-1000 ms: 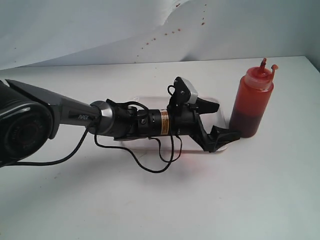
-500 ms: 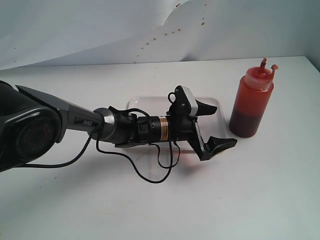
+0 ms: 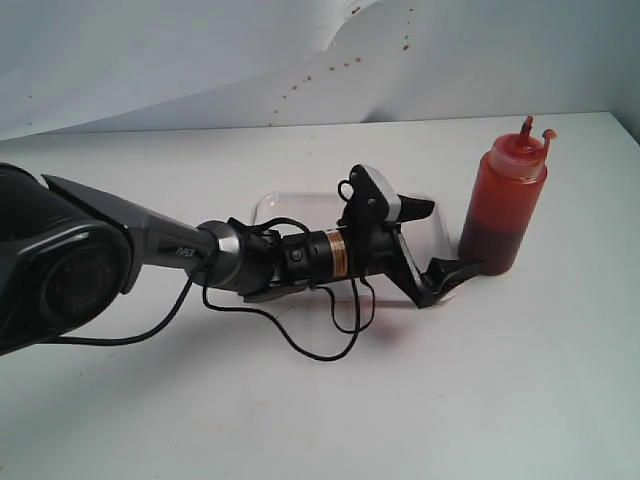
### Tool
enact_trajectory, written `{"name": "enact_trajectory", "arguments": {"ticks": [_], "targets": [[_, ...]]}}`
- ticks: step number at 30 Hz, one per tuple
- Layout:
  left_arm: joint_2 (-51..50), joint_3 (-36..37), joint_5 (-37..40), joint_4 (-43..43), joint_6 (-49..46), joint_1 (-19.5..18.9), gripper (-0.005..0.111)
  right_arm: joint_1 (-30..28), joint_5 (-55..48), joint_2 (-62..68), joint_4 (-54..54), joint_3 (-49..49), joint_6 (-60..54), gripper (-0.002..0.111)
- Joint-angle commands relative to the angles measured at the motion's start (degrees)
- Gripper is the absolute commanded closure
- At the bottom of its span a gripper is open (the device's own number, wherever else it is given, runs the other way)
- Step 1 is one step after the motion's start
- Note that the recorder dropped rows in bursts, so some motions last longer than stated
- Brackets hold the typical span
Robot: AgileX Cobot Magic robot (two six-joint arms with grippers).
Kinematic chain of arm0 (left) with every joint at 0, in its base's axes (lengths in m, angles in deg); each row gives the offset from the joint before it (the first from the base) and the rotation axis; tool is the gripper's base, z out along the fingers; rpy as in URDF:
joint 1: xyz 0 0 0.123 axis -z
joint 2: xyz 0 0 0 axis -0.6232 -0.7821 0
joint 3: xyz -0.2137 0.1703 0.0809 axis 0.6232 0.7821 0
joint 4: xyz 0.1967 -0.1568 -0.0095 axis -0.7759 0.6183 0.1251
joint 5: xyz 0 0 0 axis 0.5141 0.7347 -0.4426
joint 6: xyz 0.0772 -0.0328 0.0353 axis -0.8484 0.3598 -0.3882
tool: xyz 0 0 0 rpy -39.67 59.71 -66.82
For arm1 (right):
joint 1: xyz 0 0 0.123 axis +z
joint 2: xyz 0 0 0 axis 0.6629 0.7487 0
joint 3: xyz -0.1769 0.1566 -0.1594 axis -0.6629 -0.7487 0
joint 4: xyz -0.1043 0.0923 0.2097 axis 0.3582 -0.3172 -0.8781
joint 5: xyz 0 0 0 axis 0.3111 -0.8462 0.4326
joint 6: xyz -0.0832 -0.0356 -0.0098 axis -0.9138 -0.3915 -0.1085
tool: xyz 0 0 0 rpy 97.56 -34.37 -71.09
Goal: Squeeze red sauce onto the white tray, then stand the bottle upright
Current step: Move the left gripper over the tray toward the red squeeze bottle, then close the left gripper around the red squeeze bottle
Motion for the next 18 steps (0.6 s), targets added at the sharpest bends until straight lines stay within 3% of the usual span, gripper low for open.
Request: {"name": "enact_trajectory", "arguments": {"ticks": [1, 6, 18], "targets": [[-0.47, -3.9, 7.72, 3.88, -1.62, 3.26, 0.003, 0.28, 0.09, -0.21, -0.34, -0.21, -0.09, 0.108], [-2.27, -10.59, 19.77, 4.68, -1.39, 6.18, 0.003, 0.28, 0.09, -0.21, -0.34, -0.21, -0.09, 0.108], [-12.62, -26.0, 20.68, 10.47, 4.82, 8.24, 0.003, 0.28, 0.09, -0.21, -0.34, -0.21, -0.09, 0.108]]}}
